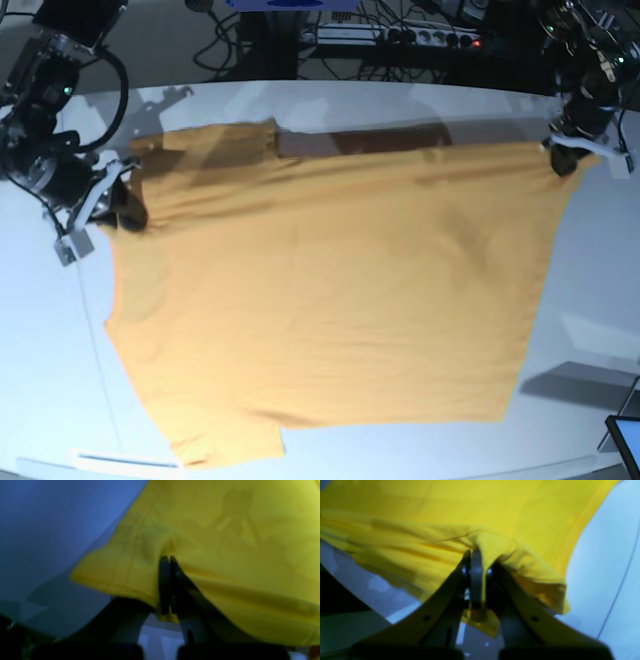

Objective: Fold the T-shirt properly
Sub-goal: 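Lift both shoulder corners and pull them toward the robot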

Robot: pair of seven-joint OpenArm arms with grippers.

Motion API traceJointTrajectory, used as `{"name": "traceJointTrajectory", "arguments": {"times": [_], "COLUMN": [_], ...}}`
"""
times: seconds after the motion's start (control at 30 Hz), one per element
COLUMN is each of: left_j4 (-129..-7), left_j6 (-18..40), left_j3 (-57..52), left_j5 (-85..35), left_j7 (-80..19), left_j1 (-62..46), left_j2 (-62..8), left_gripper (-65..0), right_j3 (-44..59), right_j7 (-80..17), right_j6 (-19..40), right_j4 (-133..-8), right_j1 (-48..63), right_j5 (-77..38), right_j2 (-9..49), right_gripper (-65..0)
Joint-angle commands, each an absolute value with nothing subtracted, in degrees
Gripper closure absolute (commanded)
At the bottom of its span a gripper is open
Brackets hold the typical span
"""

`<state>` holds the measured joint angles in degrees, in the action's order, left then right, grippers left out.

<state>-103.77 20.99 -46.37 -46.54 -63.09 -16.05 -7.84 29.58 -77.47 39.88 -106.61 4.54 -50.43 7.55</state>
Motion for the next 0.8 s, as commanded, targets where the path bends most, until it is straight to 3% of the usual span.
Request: {"name": "traceJointTrajectory", "arguments": {"times": [0.0, 0.77], "left_j4": [-104.75, -101.49], "left_j6": [20.62, 16.92], "left_j3": [-47.25, -46.73], "left_j5": [-45.85, -45.14], "left_j7": [-62.02, -67.12], "left_j1": [-15.52, -1.27], "left_j2": [-8.92, -12.35], "left_gripper": [0.0, 0.0], "right_j3": [29.85, 24.84], "right_j7": [-76.18, -76.00], "right_j6": [40.00, 40.00], "right_j4": [-107.56, -100.26], "right_j1": [3.30, -6.02], "right_j5": [-50.59, -50.15], "right_j2": [8.40, 8.57], "right_gripper": [-0.3, -0.3]}}
